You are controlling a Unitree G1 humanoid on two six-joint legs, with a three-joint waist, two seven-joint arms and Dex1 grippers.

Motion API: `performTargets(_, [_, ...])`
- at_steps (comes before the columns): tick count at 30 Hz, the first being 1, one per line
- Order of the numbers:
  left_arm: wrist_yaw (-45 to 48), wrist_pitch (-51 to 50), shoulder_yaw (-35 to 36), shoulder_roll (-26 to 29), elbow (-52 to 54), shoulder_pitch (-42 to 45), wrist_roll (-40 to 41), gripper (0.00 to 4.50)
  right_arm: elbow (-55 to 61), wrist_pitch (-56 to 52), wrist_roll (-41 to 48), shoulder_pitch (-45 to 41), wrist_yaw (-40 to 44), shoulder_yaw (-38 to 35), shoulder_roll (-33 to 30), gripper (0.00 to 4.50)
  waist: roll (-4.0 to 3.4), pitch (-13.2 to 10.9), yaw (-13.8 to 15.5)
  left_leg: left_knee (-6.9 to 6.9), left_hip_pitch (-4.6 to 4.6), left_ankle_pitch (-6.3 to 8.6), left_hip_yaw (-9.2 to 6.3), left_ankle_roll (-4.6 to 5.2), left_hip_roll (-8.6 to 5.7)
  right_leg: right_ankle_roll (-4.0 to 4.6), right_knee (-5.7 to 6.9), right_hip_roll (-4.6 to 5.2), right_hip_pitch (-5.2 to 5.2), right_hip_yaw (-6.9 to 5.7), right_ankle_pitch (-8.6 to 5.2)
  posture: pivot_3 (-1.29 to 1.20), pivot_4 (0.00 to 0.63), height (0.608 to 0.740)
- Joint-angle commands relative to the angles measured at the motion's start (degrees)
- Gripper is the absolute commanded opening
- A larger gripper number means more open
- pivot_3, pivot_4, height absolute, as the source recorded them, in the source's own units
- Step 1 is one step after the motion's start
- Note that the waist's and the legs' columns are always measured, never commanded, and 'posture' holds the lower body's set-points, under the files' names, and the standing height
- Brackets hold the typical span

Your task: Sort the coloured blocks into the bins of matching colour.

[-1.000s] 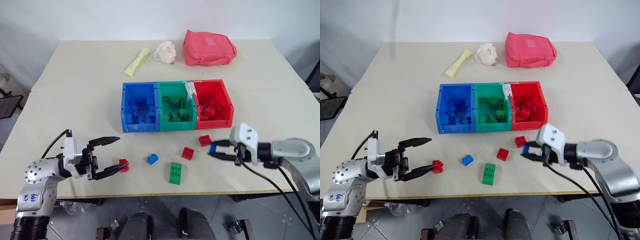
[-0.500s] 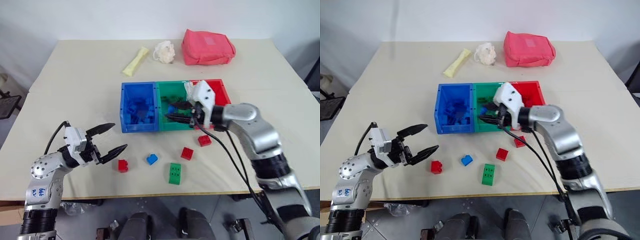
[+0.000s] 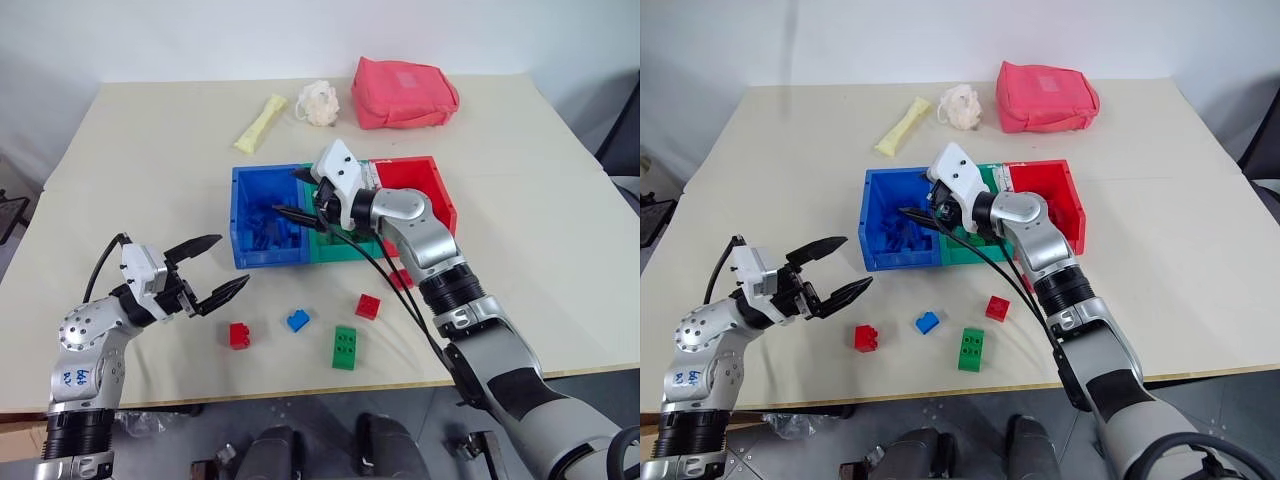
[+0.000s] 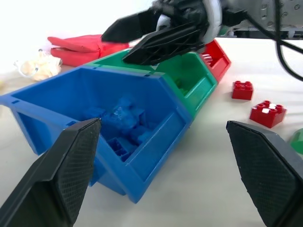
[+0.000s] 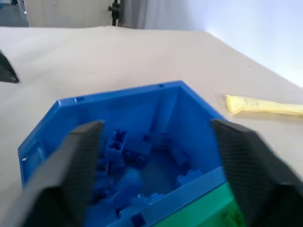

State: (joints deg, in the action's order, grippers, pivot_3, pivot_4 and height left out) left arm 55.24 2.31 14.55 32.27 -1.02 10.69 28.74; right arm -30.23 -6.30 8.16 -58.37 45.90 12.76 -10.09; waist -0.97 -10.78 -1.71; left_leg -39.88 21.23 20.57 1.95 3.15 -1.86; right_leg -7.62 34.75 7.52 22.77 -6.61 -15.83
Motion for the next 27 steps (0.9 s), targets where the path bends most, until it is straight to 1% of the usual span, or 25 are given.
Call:
performTargets(1, [1.1, 1.7, 0.3, 0.4, 0.0, 1.1, 0.0, 4.50, 5.3, 0.0, 1.3, 0.7, 1.8, -1.9, -1.1, 4.45, 0.00, 0.0, -0.1, 0.00, -0.01, 0.00, 0.01, 0.00, 0.00, 0.00, 0.00, 0.00, 0.00, 0.01, 0.00, 0.00, 0.150, 0.740])
performTargets(8, [7.0, 4.4, -0.9, 0.5, -2.6, 2.8, 0.6, 4.50, 20.5, -6.1, 5.1, 9.0, 8.9, -2.7, -9.0, 4.45, 0.00, 0.0, 0.1, -0.02, 0.01, 0.00, 0.01, 0.00, -0.04, 0.00, -0.04, 0.05, -0.02, 0.02, 0.00, 0.00, 0.150, 0.740])
performTargets(10, [11.1, 5.6, -2.4, 2.2, -3.3, 1.6, -0.6, 4.50, 26.3, -7.5, 6.7, 13.6, 12.7, -3.6, -14.0, 4.45, 0.00, 0.0, 0.2, -0.01, 0.01, 0.00, 0.02, 0.00, -0.02, 0.00, -0.06, 0.03, -0.02, 0.02, 0.00, 0.00, 0.150, 0.740])
performTargets(11, [12.3, 6.0, -2.9, 2.7, -3.5, 1.2, -0.9, 4.50, 28.0, -8.0, 7.2, 14.9, 13.6, -3.9, -15.4, 4.45, 0.00, 0.0, 0.2, 0.00, 0.01, 0.00, 0.01, 0.00, 0.00, 0.00, -0.07, 0.04, -0.01, 0.01, 0.00, 0.00, 0.150, 0.740])
performTargets(13, [13.9, 6.6, -3.6, 3.5, -4.0, 0.7, -1.5, 4.50, 30.7, -8.8, 8.0, 17.3, 15.1, -4.5, -18.3, 4.45, 0.01, 0.0, 0.2, 0.01, 0.01, 0.01, 0.06, 0.00, -0.01, 0.00, -0.10, 0.04, -0.02, 0.01, 0.00, 0.00, 0.150, 0.740])
performTargets(16, [15.6, 5.8, -5.1, 4.6, -4.4, 0.2, -2.4, 4.50, 36.8, -12.3, 9.9, 24.6, 19.3, -6.7, -27.0, 4.45, 0.01, 0.0, 0.5, 0.01, 0.01, 0.01, 0.11, 0.00, 0.01, 0.00, -0.19, 0.07, -0.04, 0.01, 0.00, 0.00, 0.150, 0.740])
performTargets(18, [16.1, 5.4, -5.5, 4.7, -4.3, 0.2, -2.2, 4.50, 39.9, -14.2, 11.4, 28.1, 20.9, -8.0, -30.7, 4.45, 0.02, 0.0, 0.9, 0.01, 0.03, 0.01, 0.12, 0.01, 0.01, 0.00, -0.27, 0.10, -0.06, 0.02, 0.00, 0.00, 0.150, 0.740])
performTargets(20, [17.2, 4.9, -6.0, 4.7, -4.3, 0.2, -1.7, 4.50, 43.2, -16.7, 12.9, 33.5, 22.0, -11.0, -35.6, 4.45, 0.02, 0.0, 1.4, 0.00, 0.03, 0.01, 0.14, 0.01, 0.02, -0.01, -0.37, 0.13, -0.09, 0.03, 0.00, 0.00, 0.150, 0.740])
performTargets(22, [17.8, 4.5, -6.2, 4.8, -4.3, 0.0, -1.4, 4.50, 45.1, -18.3, 14.0, 37.5, 22.1, -13.7, -38.7, 4.45, 0.02, 0.0, 1.7, 0.00, 0.03, 0.01, 0.15, 0.01, 0.05, -0.01, -0.39, 0.14, -0.11, 0.08, 0.00, 0.00, 0.150, 0.740])
performTargets(25, [19.0, 2.3, -6.3, 4.8, -3.3, -0.9, 0.2, 4.50, 46.6, -19.8, 14.5, 47.9, 22.3, -21.7, -43.9, 4.45, 0.02, 0.0, 2.2, -0.03, 0.03, 0.02, 0.15, 0.01, 0.07, -0.01, -0.46, 0.16, -0.16, 0.19, 0.00, 0.00, 0.150, 0.740])
performTargets(27, [19.3, 1.3, -6.1, 4.9, -2.6, -1.3, 0.8, 4.50, 47.5, -20.3, 14.8, 53.1, 22.3, -25.4, -46.0, 4.45, 0.02, 0.0, 2.6, -0.03, 0.03, 0.03, 0.10, 0.01, 0.08, 0.00, -0.60, 0.18, -0.24, 0.35, 0.00, 0.00, 0.150, 0.740])
